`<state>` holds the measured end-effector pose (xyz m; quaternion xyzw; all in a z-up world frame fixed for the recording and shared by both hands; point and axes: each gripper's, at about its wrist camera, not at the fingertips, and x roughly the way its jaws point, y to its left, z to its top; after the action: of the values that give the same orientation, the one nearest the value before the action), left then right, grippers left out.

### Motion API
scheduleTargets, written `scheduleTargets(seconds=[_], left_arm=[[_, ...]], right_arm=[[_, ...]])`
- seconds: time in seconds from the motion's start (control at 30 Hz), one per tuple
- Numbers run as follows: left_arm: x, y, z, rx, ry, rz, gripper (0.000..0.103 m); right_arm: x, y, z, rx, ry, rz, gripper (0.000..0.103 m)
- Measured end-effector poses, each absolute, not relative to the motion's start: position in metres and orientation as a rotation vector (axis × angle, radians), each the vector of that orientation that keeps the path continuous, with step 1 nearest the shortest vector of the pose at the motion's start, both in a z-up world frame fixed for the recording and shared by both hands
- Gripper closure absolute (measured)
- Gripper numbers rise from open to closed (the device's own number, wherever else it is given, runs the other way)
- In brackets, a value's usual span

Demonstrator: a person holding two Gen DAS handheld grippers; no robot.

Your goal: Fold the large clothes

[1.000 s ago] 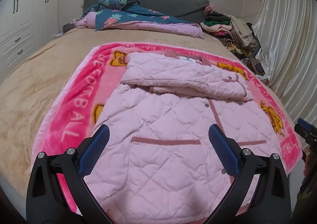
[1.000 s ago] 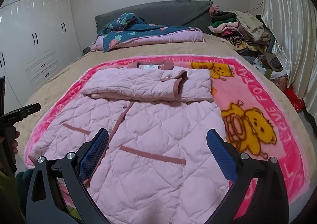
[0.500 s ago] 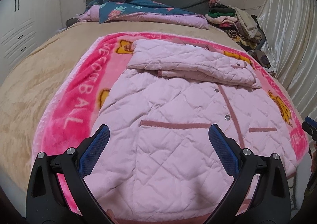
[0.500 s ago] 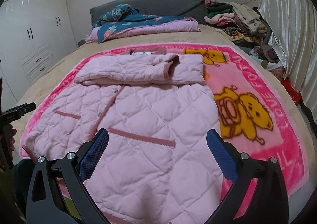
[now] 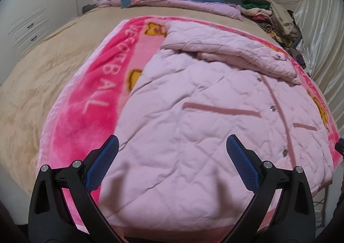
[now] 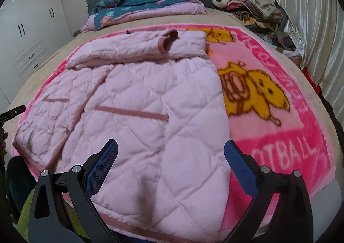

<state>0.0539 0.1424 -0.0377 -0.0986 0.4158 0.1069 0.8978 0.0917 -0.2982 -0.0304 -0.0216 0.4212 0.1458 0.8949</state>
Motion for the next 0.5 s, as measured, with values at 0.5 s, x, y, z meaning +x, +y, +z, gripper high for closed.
scheduleTargets(seconds=[0.5], left_arm=[[0.026, 0.188, -0.081, -0.429, 0.984, 0.165, 0.009]], right_arm=[[0.08, -0.321, -0.051, -0.044, 0.949, 0.281, 0.004]])
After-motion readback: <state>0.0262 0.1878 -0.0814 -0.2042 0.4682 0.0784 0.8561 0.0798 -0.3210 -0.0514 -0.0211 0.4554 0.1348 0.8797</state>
